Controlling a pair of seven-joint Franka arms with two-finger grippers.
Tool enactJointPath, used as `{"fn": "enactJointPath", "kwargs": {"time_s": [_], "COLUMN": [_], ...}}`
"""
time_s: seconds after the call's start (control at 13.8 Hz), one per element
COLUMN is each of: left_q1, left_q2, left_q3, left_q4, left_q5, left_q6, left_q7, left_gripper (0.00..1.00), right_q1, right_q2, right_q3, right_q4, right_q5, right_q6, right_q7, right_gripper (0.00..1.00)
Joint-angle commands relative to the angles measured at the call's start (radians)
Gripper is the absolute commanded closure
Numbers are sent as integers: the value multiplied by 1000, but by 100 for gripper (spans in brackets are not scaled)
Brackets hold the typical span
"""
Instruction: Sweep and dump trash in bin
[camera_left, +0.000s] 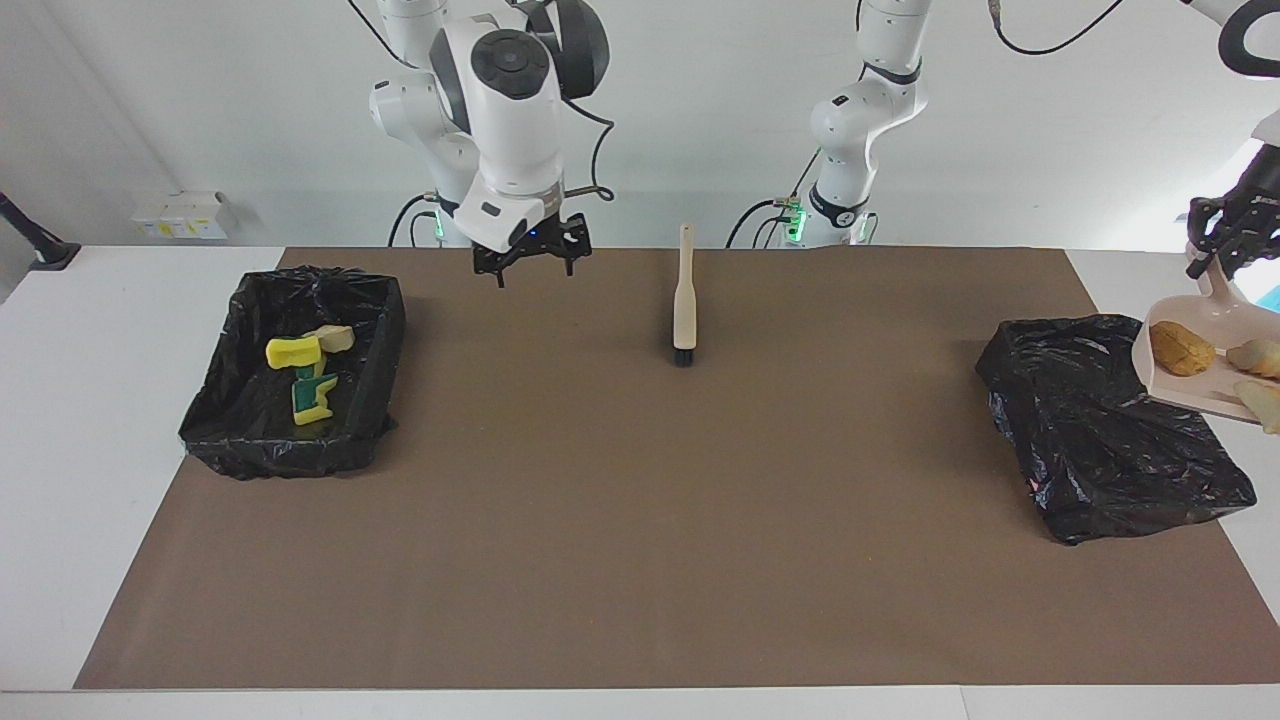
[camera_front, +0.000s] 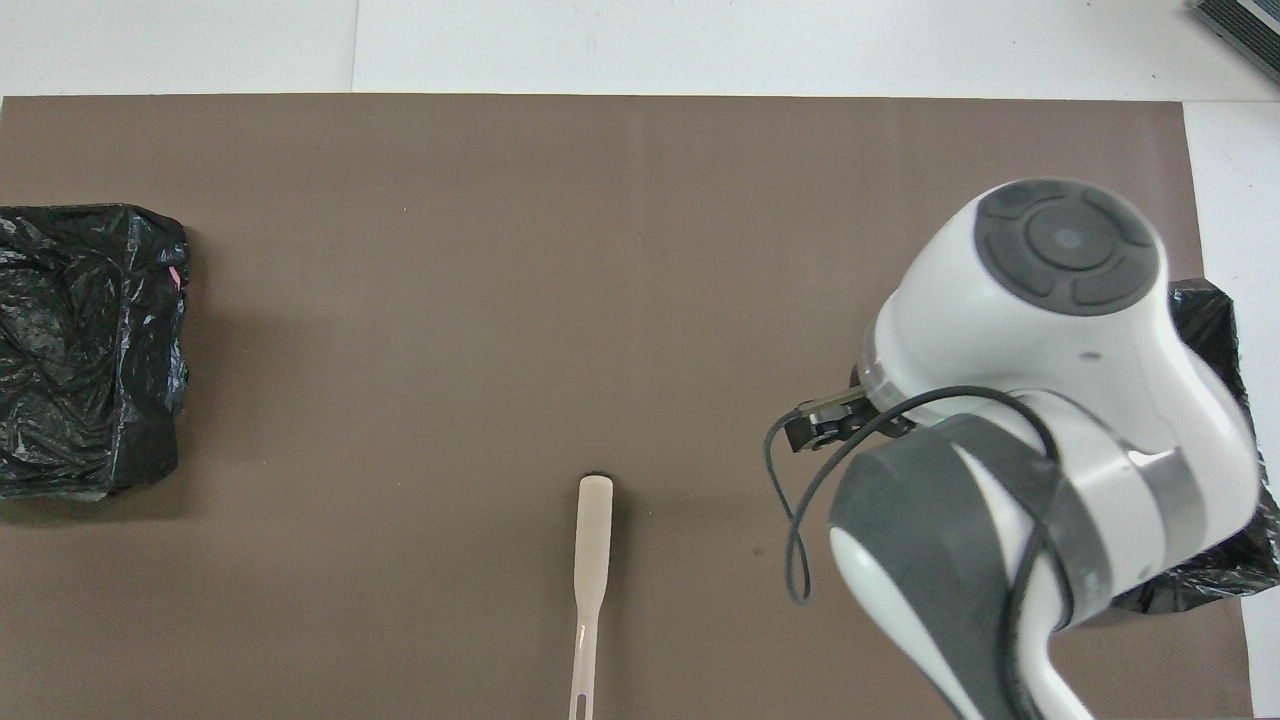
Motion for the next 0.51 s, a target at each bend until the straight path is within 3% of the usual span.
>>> {"fn": "enactJointPath", "kwargs": {"time_s": [0.0, 0.29, 0.44], "left_q1": [37, 92, 80], "left_q2": [2, -1, -6], "left_q3": [-7, 2, -4], "left_q4": [28, 23, 16], "left_q5": [98, 190, 306], "left_q6": [-61, -115, -130], "left_q7": [94, 227, 266], "left_gripper": [100, 100, 100], "right_q1": [-72, -139, -138], "right_q2": [-13, -11, -10], "right_q3": [-14, -58, -131], "right_q4": [30, 99, 116], "right_q5": [-23, -25, -23], "right_q6": [-24, -24, -23], "right_q7": [-120, -219, -220], "right_gripper": [0, 0, 0]}}
